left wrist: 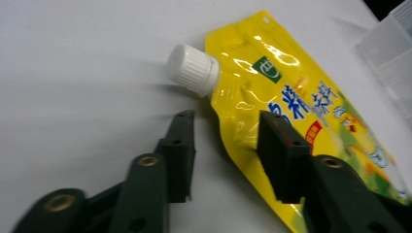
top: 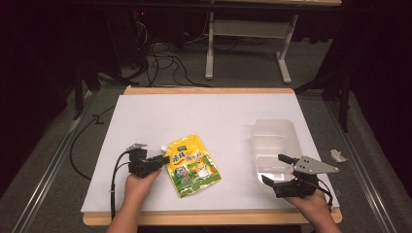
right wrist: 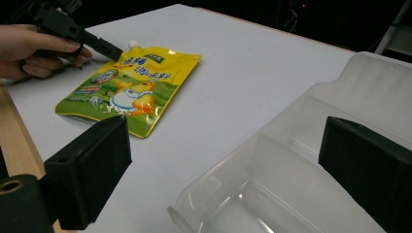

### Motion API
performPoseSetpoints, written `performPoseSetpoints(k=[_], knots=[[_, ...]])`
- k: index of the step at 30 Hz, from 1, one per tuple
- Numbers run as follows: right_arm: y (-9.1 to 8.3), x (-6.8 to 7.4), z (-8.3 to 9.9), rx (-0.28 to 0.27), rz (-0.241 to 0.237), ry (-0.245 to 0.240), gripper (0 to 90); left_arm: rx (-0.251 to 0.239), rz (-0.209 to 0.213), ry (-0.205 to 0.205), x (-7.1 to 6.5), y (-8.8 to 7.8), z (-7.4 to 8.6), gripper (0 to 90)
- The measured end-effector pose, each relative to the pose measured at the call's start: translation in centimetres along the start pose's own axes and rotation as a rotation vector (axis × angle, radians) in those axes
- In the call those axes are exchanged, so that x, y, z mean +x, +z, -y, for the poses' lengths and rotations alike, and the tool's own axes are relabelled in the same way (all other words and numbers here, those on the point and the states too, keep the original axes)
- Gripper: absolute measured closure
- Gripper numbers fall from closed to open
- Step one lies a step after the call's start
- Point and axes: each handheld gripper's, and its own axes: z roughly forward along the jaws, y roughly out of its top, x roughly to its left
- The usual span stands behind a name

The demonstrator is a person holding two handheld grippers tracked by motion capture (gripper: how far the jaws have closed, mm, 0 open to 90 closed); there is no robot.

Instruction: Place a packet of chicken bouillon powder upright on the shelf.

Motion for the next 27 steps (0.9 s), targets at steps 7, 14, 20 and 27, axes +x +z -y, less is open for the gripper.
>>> performPoseSetpoints(k=[7,14,20,27], knots=[[0.1,0.1,0.0,0.000,-0.002,-0.002,5.1,0.002,0.064,-0.067,0.7,0.1,0.1,58.4],[0.1,0.1,0.0,-0.001,-0.001,-0.001,5.3,0.037,0.082,-0.049,0.5,0.4,0.2,73.7],[0.1,0.1,0.0,-0.002,0.000,-0.002,5.7,0.008,0.018,0.055,-1.1,0.1,0.1,90.0],[0.0,0.2,0.0,-0.004,0.003,0.003,6.0,-0.048,-0.093,0.169,-3.7,-0.2,0.3,90.0]])
